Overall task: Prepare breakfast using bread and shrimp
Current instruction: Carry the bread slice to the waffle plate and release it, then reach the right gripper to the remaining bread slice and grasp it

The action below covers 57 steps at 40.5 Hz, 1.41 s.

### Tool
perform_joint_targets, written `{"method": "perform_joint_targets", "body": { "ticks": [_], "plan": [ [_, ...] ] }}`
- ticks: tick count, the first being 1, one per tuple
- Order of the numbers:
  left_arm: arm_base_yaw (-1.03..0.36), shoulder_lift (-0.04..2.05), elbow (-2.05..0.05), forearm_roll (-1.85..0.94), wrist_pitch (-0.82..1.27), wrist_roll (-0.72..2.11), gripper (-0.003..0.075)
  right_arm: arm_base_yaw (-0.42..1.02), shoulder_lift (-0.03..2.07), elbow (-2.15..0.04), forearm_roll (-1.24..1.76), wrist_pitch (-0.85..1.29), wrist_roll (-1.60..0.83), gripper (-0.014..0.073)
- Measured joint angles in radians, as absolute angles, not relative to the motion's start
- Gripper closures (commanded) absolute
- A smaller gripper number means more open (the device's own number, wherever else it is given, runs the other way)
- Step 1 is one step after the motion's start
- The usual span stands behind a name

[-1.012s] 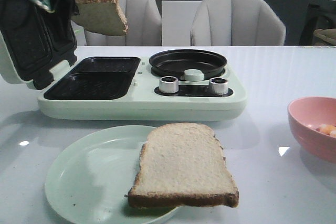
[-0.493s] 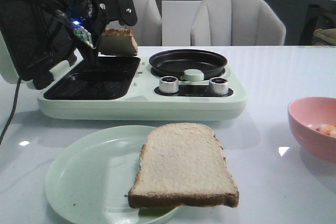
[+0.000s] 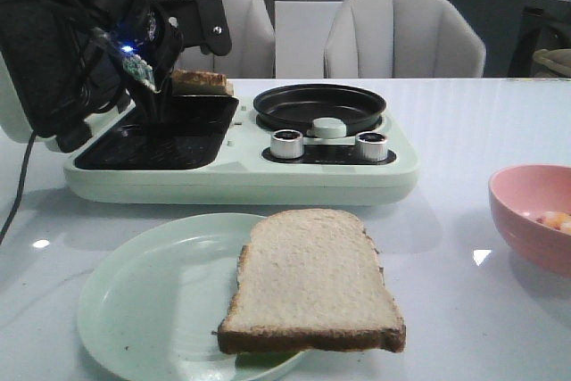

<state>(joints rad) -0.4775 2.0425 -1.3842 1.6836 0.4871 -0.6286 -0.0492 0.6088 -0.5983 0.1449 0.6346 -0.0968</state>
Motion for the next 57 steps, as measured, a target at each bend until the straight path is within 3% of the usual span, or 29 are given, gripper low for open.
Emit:
{"method": "perform_joint_targets", "body": {
  "ticks": [18, 22, 32, 38, 57],
  "plan": [
    [-0.484, 1.849, -1.214, 1.596, 0.445, -0.629, 0.0293, -0.049, 0.609, -0.598, 0.145, 0.635, -0.097, 0.0083],
    [-0.493, 1.784, -1.191, 1.418, 0.463, -0.592, 0.0293, -0.049, 0.609, -0.598, 0.145, 0.635, -0.097, 0.0083],
    [-0.533, 1.559, -1.159, 0.659, 0.668, -0.101, 0.0293, -0.049, 0.609, -0.598, 0.145, 0.635, -0.097, 0.0082],
    [-0.535, 1.440, -1.151, 0.330, 0.791, -0.040, 0.0293, -0.049, 0.609, -0.598, 0.145, 0.635, -0.097, 0.0082],
    [-0.535, 1.006, -0.826, 0.065, 0.825, -0.027, 0.0293, -0.049, 0.609, -0.598, 0.145, 0.636, -0.097, 0.0082]
  ]
}}
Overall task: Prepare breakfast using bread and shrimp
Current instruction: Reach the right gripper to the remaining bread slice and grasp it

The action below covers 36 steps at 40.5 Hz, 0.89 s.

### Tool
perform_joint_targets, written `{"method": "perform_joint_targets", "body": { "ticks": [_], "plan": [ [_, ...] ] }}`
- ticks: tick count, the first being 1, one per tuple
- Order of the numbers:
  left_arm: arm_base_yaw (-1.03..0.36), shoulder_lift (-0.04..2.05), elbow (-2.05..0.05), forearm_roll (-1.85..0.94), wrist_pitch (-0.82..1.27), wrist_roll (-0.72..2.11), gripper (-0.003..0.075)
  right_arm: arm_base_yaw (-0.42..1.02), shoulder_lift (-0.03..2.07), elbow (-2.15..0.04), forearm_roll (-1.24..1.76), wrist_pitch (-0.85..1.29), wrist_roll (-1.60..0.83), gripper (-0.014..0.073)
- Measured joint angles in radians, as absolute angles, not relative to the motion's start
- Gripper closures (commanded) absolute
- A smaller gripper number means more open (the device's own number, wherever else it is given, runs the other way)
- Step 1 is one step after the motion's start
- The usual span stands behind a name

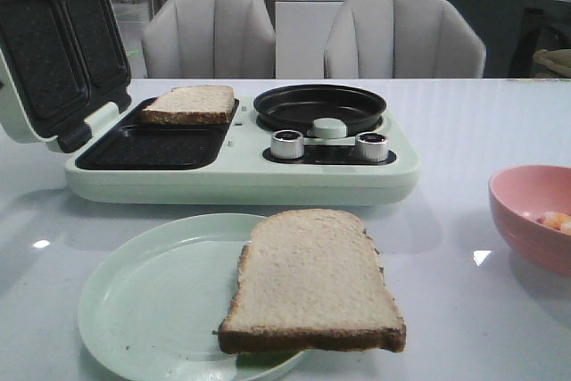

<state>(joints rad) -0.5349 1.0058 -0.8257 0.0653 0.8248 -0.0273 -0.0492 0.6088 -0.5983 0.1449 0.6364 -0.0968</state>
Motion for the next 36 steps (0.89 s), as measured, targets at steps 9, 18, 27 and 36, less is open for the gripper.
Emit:
{"method": "perform_joint_targets", "body": {
  "ticks": [9, 18, 27, 36],
  "plan": [
    [-0.535, 0.766, -0.731, 0.044, 0.844, -0.014, 0.0293, -0.049, 0.609, -0.598, 0.145, 0.621, -0.097, 0.0082],
    [-0.535, 0.604, -0.704, 0.000, 0.855, -0.010, 0.0293, -0.049, 0.634, -0.598, 0.328, 0.679, -0.097, 0.0082],
    [-0.535, 0.572, -0.701, -0.007, 0.855, -0.010, 0.0293, -0.029, 0.790, -0.554, 0.623, 0.816, -0.218, 0.0082],
    [-0.535, 0.572, -0.699, -0.008, 0.856, -0.010, 0.0293, 0.122, 0.971, -0.471, 0.888, 0.740, -0.409, 0.0082]
  ]
}}
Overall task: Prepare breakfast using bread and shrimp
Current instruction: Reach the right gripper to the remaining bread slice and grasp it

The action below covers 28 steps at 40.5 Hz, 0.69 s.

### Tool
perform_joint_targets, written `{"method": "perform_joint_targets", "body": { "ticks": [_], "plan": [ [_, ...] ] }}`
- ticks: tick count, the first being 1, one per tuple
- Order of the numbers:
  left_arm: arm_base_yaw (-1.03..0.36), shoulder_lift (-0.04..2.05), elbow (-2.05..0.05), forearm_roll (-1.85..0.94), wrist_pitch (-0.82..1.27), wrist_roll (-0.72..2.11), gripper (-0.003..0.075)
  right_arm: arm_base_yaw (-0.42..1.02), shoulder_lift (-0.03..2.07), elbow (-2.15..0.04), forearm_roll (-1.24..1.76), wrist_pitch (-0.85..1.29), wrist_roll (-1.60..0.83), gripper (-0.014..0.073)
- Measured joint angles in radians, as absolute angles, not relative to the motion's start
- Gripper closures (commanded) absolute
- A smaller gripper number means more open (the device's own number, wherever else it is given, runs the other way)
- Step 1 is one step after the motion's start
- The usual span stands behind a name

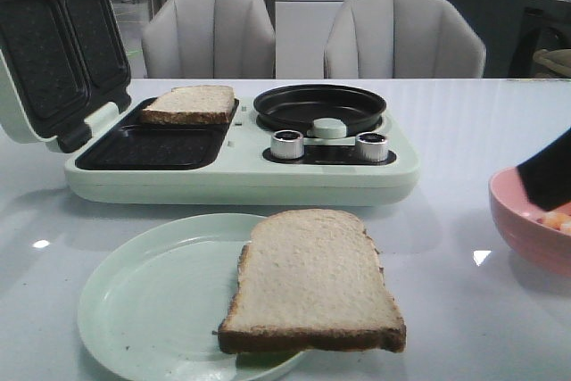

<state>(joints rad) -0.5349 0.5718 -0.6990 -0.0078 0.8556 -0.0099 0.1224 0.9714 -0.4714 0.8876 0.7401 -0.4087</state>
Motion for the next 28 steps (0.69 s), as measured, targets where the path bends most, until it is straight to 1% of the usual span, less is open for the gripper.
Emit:
{"method": "perform_joint_targets", "body": {
  "ticks": [13, 17, 28],
  "plan": [
    [-0.535, 0.572, -0.699, -0.010, 0.854, -0.010, 0.0294, 0.385, 1.245, -0.475, 1.100, 0.467, -0.438, 0.0082],
    [-0.535, 0.572, -0.699, -0.010, 0.849, -0.010, 0.0294, 0.411, 1.313, -0.501, 1.127, 0.438, -0.439, 0.0082],
    [-0.535, 0.572, -0.699, -0.010, 0.843, -0.010, 0.0294, 0.417, 1.483, -0.625, 1.142, 0.410, -0.465, 0.0082]
  ]
}}
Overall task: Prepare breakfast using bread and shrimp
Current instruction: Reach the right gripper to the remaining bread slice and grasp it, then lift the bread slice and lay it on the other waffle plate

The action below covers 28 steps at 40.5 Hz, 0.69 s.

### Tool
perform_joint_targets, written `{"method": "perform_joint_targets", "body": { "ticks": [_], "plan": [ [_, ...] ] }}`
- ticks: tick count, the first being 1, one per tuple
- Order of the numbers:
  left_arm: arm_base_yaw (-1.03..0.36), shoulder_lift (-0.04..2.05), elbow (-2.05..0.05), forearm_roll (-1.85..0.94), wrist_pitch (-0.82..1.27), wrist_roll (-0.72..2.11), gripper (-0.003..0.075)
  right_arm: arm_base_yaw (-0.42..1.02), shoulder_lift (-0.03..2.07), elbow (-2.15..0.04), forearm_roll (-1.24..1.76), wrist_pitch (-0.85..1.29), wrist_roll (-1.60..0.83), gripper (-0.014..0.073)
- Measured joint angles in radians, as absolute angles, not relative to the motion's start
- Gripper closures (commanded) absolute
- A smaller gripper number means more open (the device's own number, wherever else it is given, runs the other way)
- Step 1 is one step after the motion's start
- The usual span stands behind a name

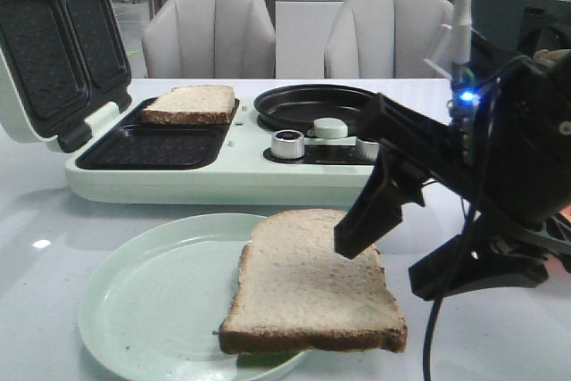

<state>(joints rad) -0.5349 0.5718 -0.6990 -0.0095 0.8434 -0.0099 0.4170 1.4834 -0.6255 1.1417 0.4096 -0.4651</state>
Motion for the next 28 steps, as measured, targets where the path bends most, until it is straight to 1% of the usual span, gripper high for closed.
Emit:
{"method": "perform_joint_targets", "body": {
  "ticks": [8, 12, 16, 20, 21, 23, 28],
  "plan": [
    [-0.535, 0.572, -0.699, -0.010, 0.843, -0.010, 0.0295, 0.417, 1.589, -0.681, 1.143, 0.402, -0.469, 0.0082],
    [-0.535, 0.572, -0.699, -0.010, 0.842, -0.010, 0.0295, 0.417, 1.627, -0.702, 1.144, 0.402, -0.478, 0.0106],
    [-0.535, 0.572, -0.699, -0.010, 0.842, -0.010, 0.0295, 0.417, 1.644, -0.715, 1.144, 0.410, -0.494, 0.0202],
    [-0.535, 0.572, -0.699, -0.010, 0.842, -0.010, 0.0295, 0.417, 1.644, -0.717, 1.147, 0.417, -0.502, 0.0342],
    [-0.535, 0.572, -0.699, -0.010, 0.842, -0.010, 0.0295, 0.417, 1.644, -0.718, 1.149, 0.417, -0.504, 0.0358],
    [-0.535, 0.572, -0.699, -0.010, 0.842, -0.010, 0.0295, 0.417, 1.644, -0.721, 1.153, 0.418, -0.505, 0.0417],
    [-0.535, 0.572, -0.699, -0.010, 0.842, -0.010, 0.0295, 0.417, 1.644, -0.723, 1.157, 0.421, -0.505, 0.0499]
  ]
}}
